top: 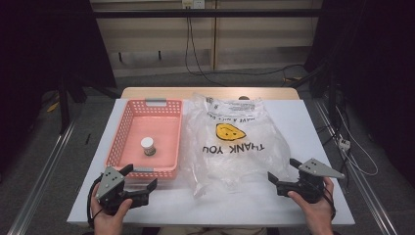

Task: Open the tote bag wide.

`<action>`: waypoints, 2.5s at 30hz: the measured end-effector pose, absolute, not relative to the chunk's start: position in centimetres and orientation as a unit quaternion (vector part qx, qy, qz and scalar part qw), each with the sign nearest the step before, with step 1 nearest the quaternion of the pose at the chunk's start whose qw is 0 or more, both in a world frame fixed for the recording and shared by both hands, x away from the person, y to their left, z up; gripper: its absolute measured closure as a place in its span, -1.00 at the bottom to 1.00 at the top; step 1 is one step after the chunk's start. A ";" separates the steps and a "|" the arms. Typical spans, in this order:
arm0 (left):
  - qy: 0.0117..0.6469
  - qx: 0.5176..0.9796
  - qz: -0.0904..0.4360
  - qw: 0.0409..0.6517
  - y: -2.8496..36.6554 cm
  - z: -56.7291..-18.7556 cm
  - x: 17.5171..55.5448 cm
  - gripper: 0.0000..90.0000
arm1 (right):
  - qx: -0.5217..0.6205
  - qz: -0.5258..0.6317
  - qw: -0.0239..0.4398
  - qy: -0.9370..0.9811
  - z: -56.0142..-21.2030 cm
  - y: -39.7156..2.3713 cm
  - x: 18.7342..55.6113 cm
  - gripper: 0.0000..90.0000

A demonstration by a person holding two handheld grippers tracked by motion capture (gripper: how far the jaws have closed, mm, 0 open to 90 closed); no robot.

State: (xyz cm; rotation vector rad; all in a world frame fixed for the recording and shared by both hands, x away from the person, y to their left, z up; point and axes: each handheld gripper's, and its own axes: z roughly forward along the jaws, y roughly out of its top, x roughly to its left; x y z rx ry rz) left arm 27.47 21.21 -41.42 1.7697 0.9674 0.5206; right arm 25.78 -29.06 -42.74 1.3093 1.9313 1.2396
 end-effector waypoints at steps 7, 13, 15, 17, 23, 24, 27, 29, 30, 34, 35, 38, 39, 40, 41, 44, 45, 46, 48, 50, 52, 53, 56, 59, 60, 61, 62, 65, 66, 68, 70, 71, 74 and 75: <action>0.401 0.735 0.197 0.511 21.0 -41.4 27.7 -0.87 | 0.474 0.455 0.234 0.716 -42.6 -29.0 25.8 -0.72; 0.395 0.736 0.194 0.514 20.9 -41.2 27.7 -0.88 | 0.470 0.460 0.239 0.714 -42.1 -29.1 25.8 -0.72; 0.395 0.735 0.193 0.516 20.9 -41.2 27.7 -0.88 | 0.470 0.459 0.247 0.712 -41.8 -29.2 25.9 -0.76; 0.397 0.736 0.192 0.514 21.0 -41.2 27.7 -0.88 | 0.468 0.457 0.253 0.713 -41.2 -29.3 26.1 -0.76; 0.390 0.738 0.199 0.513 21.0 -41.1 27.6 -0.88 | 0.459 0.450 0.265 0.719 -39.3 -28.9 26.5 -0.73; 0.390 0.738 0.197 0.513 20.9 -41.1 27.7 -0.88 | 0.455 0.448 0.264 0.723 -39.0 -28.6 26.7 -0.73; 0.388 0.741 0.182 0.517 20.9 -41.1 27.7 -0.88 | 0.440 0.449 0.257 0.734 -38.4 -27.5 27.0 -0.73; 0.383 0.742 0.183 0.519 20.8 -41.0 27.6 -0.88 | 0.428 0.448 0.254 0.742 -38.1 -26.5 27.2 -0.73; 0.382 0.742 0.182 0.520 20.8 -41.0 27.6 -0.88 | 0.423 0.449 0.248 0.747 -38.0 -26.0 27.3 -0.73; 0.379 0.745 0.189 0.516 20.8 -41.1 27.5 -0.88 | 0.391 0.440 0.224 0.776 -37.8 -23.8 27.6 -0.72; 0.379 0.745 0.190 0.515 20.8 -41.1 27.5 -0.88 | 0.391 0.440 0.224 0.776 -37.8 -23.8 27.6 -0.72; 0.376 0.746 0.187 0.516 20.8 -41.0 27.5 -0.88 | 0.371 0.437 0.203 0.794 -38.1 -21.9 28.0 -0.71; 0.374 0.747 0.187 0.517 20.7 -41.0 27.6 -0.88 | 0.370 0.434 0.196 0.797 -38.2 -21.4 28.1 -0.71; 0.374 0.747 0.186 0.518 20.7 -41.0 27.6 -0.88 | 0.370 0.434 0.196 0.797 -38.2 -21.4 28.1 -0.71; 0.374 0.747 0.184 0.518 20.7 -41.1 27.6 -0.88 | 0.367 0.427 0.191 0.804 -38.2 -21.0 28.3 -0.71; 0.372 0.749 0.182 0.518 20.6 -41.1 27.6 -0.88 | 0.361 0.406 0.173 0.822 -38.6 -19.9 29.1 -0.71; 0.371 0.749 0.181 0.518 20.6 -41.1 27.6 -0.88 | 0.360 0.396 0.161 0.829 -38.8 -19.6 29.4 -0.70; 0.370 0.750 0.181 0.518 20.6 -41.1 27.6 -0.88 | 0.356 0.393 0.148 0.835 -39.1 -19.2 29.7 -0.68; 0.368 0.750 0.180 0.519 20.6 -41.1 27.6 -0.88 | 0.350 0.377 0.138 0.846 -39.9 -18.3 30.5 -0.66; 0.367 0.749 0.180 0.521 20.6 -41.0 27.6 -0.88 | 0.349 0.373 0.139 0.848 -40.2 -18.0 30.7 -0.66; 0.367 0.750 0.178 0.520 20.6 -41.1 27.7 -0.88 | 0.347 0.363 0.142 0.853 -40.7 -17.6 31.1 -0.64; 0.367 0.751 0.178 0.519 20.6 -41.1 27.7 -0.88 | 0.347 0.355 0.135 0.858 -41.2 -17.3 31.6 -0.59; 0.367 0.751 0.177 0.520 20.7 -41.1 27.6 -0.88 | 0.347 0.344 0.129 0.863 -42.1 -17.2 31.9 -0.58; 0.366 0.750 0.177 0.522 20.7 -41.1 27.6 -0.88 | 0.346 0.344 0.116 0.865 -42.6 -17.4 32.0 -0.57; 0.366 0.751 0.177 0.520 20.7 -41.1 27.6 -0.88 | 0.346 0.345 0.111 0.865 -42.7 -17.5 31.9 -0.56; 0.367 0.752 0.179 0.518 20.7 -41.1 27.7 -0.88 | 0.347 0.344 0.107 0.866 -42.9 -17.4 31.9 -0.56; 0.366 0.753 0.181 0.516 20.7 -41.1 27.7 -0.88 | 0.344 0.333 0.107 0.871 -43.2 -17.2 31.9 -0.55; 0.364 0.754 0.184 0.515 20.7 -41.1 27.7 -0.88 | 0.341 0.326 0.107 0.875 -43.5 -17.0 32.0 -0.51; 0.364 0.754 0.184 0.515 20.7 -41.1 27.7 -0.88 | 0.334 0.318 0.111 0.880 -43.7 -17.0 32.1 -0.38; 0.364 0.754 0.185 0.515 20.7 -41.1 27.7 -0.88 | 0.335 0.312 0.114 0.882 -43.8 -17.0 32.1 -0.31; 0.364 0.755 0.185 0.514 20.7 -41.1 27.7 -0.88 | 0.335 0.309 0.120 0.882 -43.9 -17.0 32.2 -0.22; 0.363 0.755 0.185 0.513 20.7 -41.1 27.8 -0.88 | 0.335 0.305 0.126 0.882 -43.9 -17.1 32.2 -0.19; 0.364 0.757 0.181 0.512 20.6 -41.2 27.8 -0.88 | 0.341 0.293 0.136 0.883 -44.2 -17.0 32.3 -0.03; 0.364 0.757 0.182 0.512 20.6 -41.2 27.8 -0.88 | 0.347 0.286 0.137 0.883 -44.3 -17.0 32.4 0.03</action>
